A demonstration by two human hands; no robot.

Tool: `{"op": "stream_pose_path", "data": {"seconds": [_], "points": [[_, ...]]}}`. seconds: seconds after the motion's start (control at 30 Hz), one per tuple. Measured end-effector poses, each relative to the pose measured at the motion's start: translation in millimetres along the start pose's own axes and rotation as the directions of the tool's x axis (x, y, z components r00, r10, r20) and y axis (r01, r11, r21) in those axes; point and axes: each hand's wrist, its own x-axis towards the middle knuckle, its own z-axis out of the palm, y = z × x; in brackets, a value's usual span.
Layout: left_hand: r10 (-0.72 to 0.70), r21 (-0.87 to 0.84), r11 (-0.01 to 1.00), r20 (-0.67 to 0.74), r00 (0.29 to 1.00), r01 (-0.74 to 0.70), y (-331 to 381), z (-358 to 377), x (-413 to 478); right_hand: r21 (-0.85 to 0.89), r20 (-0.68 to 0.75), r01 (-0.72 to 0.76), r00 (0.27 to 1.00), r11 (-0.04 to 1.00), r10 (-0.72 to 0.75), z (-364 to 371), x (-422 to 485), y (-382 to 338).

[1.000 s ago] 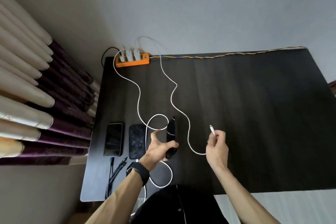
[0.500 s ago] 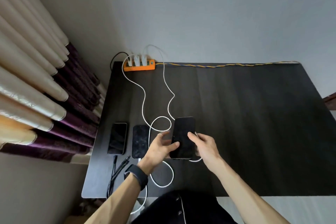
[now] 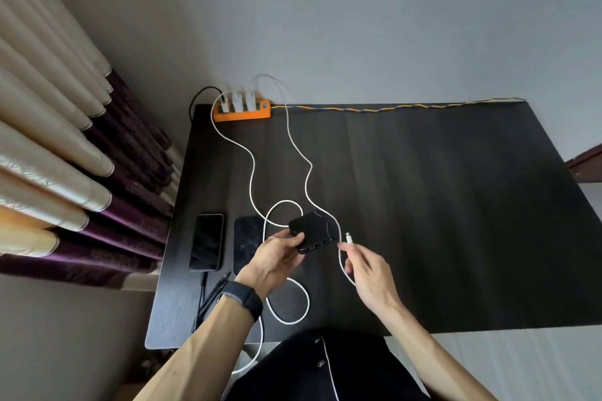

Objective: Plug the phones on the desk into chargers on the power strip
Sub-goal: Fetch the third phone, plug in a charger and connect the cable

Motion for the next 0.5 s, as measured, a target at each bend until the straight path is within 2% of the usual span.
{"op": "stream_pose_path", "data": {"seconds": [0.1,0.3,0.5], "points": [[-0.002,-0.040,0.999,-0.004,1.000,0.002,2,4,0,-0.021,-0.030,0.046,0.998,0.999,-0.046,4,-12,3],[0.010,-0.148,0.989,-0.033,0.999,-0.015,7,9,-2,-0.202,-0.083,0.185,0.975,0.962,-0.205,4,-26,-7],[0.029,-0.155,0.987,-0.032,0.999,-0.034,8,19,-8,-0.308,-0.114,0.313,0.925,0.898,-0.362,8,-28,-8]]}}
